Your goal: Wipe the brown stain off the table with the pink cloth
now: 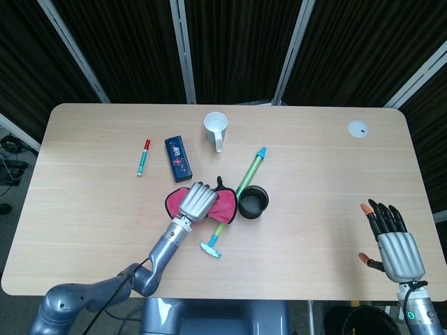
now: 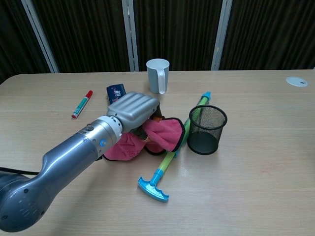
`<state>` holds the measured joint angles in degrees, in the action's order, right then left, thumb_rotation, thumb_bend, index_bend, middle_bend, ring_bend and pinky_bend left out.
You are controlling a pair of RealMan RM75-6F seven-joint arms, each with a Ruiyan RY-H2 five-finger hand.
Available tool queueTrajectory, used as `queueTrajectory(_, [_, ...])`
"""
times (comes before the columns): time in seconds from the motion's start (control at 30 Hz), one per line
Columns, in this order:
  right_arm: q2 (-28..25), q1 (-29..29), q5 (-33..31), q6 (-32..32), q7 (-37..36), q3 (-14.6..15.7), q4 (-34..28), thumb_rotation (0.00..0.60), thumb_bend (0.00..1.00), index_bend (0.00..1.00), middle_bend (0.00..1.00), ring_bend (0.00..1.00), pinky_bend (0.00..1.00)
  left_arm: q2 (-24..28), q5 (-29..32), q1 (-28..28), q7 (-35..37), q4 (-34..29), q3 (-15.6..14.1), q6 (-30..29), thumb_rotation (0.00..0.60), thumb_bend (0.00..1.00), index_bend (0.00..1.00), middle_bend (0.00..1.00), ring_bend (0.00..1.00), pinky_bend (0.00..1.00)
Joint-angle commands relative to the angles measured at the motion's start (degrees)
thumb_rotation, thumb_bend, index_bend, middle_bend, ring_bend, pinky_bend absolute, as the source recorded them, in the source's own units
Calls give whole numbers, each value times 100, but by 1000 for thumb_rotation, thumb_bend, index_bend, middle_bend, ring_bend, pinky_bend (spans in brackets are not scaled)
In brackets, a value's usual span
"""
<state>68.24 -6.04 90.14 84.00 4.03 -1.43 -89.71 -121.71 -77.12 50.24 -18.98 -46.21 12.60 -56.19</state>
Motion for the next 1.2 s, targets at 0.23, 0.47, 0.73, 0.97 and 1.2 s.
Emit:
queueTrajectory(0.23, [-2, 21, 65, 59, 83, 23, -59, 600, 0, 0, 0, 0, 0, 38, -99, -424, 383, 421, -461, 87, 600, 449, 888, 643, 566, 566])
queueTrajectory(0.47, [-10, 36, 125, 92, 144, 50, -97, 600, 0, 0, 0, 0, 0, 202, -55, -626, 455, 573, -552, 152, 600, 449, 888, 643, 566, 566])
queueTrajectory(0.73, [-5, 51, 199, 136, 202, 76, -127, 600, 0, 0, 0, 0, 0, 657, -36, -924, 664, 759, -635, 117, 600, 451, 887, 645, 567, 566])
queueTrajectory(0.97, [-4, 50, 317, 174, 296, 107, -207, 600, 0, 0, 0, 0, 0, 1348, -16, -1237, 1059, 785, -594, -133, 600, 450, 887, 645, 567, 567])
queueTrajectory(1.2, [13, 42, 431, 206, 353, 134, -254, 600, 0, 0, 0, 0, 0, 2005, -11, -1190, 1271, -160, -162, -732, 600, 449, 887, 645, 567, 567])
